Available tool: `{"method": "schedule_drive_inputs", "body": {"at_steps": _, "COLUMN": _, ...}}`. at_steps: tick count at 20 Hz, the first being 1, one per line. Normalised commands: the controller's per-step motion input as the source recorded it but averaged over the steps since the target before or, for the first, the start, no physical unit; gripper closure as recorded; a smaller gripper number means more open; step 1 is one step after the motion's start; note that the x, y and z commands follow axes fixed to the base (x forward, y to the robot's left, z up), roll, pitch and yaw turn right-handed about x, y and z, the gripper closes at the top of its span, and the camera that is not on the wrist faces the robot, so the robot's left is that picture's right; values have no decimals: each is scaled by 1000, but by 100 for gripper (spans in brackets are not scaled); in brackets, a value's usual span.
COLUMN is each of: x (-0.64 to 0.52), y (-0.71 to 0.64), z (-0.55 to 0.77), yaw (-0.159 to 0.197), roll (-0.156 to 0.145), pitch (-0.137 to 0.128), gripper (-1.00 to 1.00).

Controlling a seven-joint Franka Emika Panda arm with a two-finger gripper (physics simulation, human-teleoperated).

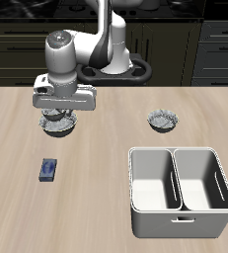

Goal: Stack the smallest bowl on the largest bowl

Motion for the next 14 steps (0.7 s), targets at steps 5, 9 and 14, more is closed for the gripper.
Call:
{"method": "schedule_drive_inputs", "body": {"at_steps": 5, "x": -30, "y": -49, "z": -342, "yaw": -9, "roll": -32, "pitch": 65, "gripper": 100}}
{"method": "schedule_drive_inputs", "body": {"at_steps": 9, "x": -74, "y": 21, "z": -175, "yaw": 23, "roll": -32, "pitch": 36, "gripper": -100}}
{"method": "schedule_drive_inputs", "body": {"at_steps": 14, "x": -106, "y": 122, "z": 9, "yaw": 5, "roll": 11, "pitch": -12, "gripper": -100}}
